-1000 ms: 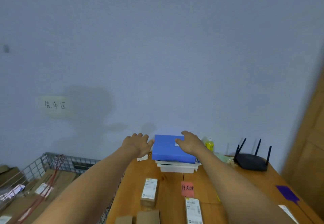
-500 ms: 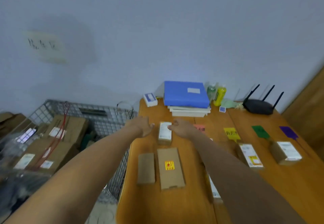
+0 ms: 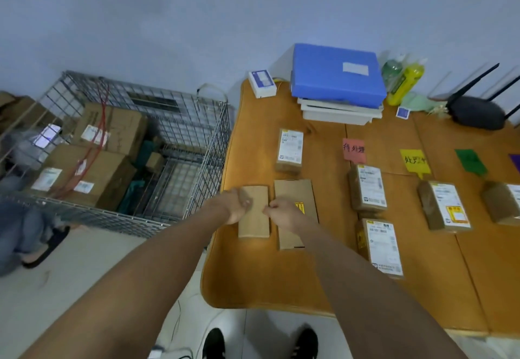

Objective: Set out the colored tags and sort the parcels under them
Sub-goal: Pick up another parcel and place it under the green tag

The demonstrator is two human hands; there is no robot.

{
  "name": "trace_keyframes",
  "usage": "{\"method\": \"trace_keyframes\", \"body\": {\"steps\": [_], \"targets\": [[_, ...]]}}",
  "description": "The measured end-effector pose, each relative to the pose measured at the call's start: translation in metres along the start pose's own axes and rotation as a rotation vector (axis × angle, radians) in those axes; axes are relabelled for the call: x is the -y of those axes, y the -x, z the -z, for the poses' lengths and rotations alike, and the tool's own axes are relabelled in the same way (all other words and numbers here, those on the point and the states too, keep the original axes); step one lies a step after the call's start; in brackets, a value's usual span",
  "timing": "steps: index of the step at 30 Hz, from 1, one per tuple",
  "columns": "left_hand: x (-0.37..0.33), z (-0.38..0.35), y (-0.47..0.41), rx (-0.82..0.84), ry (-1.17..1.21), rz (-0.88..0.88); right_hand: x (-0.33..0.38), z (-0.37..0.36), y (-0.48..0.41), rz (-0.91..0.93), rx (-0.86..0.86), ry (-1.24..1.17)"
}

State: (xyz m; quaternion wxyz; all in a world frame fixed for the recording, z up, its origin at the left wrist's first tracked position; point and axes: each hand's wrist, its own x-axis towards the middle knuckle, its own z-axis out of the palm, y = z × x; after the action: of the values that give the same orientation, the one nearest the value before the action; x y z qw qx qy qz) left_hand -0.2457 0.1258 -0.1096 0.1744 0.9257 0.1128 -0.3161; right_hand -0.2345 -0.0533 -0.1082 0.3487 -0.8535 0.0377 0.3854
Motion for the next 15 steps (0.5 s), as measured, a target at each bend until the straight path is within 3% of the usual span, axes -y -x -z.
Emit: {"method": "trace_keyframes", "body": {"steps": [8,15], "targets": [[-0.009,-0.03,0.005,0.047,0.202,-0.011,-0.014,-0.017,-0.015,-0.051,0.025,-0.11],[-0.021,0.003,0.009,-0.091,0.319,-0.072,0.014,0.012,0.017,0.035,-0.015,-0.204]]}}
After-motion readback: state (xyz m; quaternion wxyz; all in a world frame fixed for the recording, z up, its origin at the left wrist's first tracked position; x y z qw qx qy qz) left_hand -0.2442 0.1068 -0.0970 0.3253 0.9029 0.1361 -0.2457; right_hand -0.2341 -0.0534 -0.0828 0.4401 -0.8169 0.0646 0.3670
